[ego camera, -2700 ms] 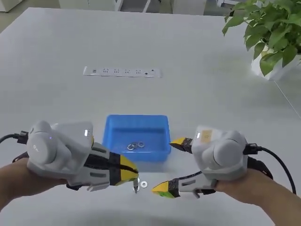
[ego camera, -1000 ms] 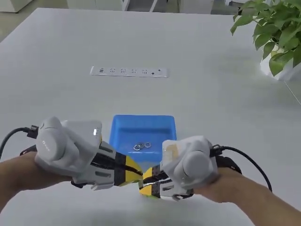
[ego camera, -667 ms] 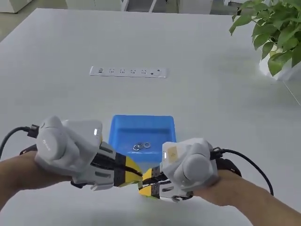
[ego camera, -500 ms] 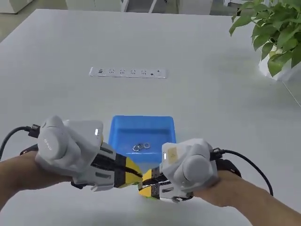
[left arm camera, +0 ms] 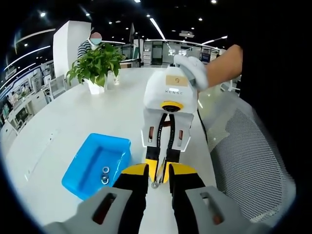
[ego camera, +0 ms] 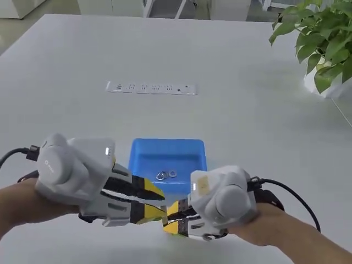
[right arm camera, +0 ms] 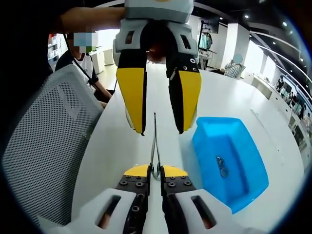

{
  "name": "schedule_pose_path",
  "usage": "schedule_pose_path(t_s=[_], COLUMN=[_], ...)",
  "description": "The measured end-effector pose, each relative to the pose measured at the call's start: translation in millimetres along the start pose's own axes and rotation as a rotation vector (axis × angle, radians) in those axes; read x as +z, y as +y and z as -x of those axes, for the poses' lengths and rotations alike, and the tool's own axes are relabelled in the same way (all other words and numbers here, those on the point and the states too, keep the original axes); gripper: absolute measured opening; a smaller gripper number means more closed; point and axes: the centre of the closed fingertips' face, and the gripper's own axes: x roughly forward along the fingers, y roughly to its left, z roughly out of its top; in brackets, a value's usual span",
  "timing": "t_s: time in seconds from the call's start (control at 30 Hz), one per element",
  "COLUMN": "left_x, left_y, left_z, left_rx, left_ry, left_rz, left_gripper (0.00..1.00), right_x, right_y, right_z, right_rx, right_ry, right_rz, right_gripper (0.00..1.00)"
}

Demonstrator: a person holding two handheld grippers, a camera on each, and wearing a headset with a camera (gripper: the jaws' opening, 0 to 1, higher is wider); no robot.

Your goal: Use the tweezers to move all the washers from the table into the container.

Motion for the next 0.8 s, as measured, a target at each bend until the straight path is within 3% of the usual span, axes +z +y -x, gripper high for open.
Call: schedule_pose_path(t_s=[0.2,0.4,0.8], left_x=[-1.4,-3.4,-12.7], left_y=[-1.4,0.5,3.9], left_z=[2.6,8.2,20.0], left_rx=[0.010,0.034,0.100], left_ry=[0.001,-0.023,-0.052], left_rz=[0.025,0.075,0.141], left_gripper=[0.31,0.44,0.57], right_x=[4.9,11.1,17.3], right_y=[-2.1,-4.0,-9.0], right_z=[5.8,12.6,29.2], right_rx=[-0.003,-0.006,-0.002], right_ry=[-0.003,-0.011,-0.003], right_rz=[0.004,0.008,0.020], right_gripper=[0.08,0.08,0.08])
